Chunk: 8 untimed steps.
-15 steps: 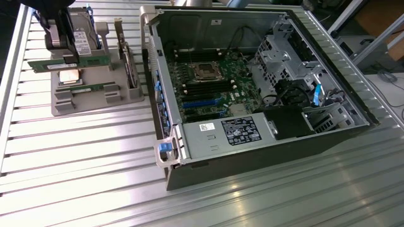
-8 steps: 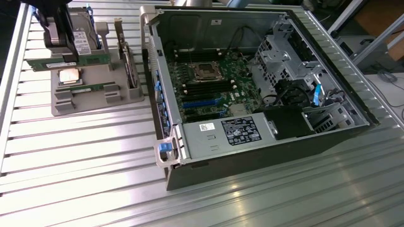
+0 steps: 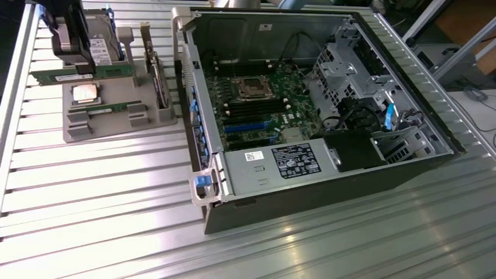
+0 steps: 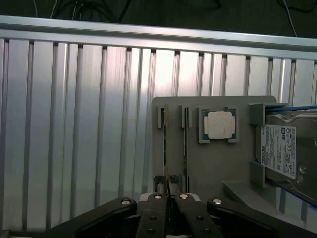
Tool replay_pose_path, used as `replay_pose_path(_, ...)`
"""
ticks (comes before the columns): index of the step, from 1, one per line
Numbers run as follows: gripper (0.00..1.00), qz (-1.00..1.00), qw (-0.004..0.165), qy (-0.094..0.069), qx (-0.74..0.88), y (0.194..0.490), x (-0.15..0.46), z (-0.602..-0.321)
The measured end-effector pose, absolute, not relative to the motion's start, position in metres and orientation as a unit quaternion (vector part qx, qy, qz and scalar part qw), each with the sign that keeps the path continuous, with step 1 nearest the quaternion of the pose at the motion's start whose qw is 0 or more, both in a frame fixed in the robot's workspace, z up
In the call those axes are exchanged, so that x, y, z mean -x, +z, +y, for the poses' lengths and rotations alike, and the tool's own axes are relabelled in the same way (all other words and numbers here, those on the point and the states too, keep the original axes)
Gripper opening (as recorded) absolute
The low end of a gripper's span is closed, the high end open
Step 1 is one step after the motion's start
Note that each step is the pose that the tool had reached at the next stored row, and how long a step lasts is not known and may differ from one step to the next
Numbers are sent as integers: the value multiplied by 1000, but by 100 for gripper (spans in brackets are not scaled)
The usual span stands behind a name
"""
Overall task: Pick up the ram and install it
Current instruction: 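Pick up the ram and move it above insertion slot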
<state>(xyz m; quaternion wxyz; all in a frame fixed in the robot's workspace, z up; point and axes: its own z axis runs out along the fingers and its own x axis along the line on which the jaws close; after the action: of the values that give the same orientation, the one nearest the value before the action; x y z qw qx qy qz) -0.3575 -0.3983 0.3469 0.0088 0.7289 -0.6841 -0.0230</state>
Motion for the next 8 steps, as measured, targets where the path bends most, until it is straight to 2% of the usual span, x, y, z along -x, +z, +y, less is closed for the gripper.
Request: replay_pose_path(8, 12, -684, 9, -23, -729, 358, 358, -398)
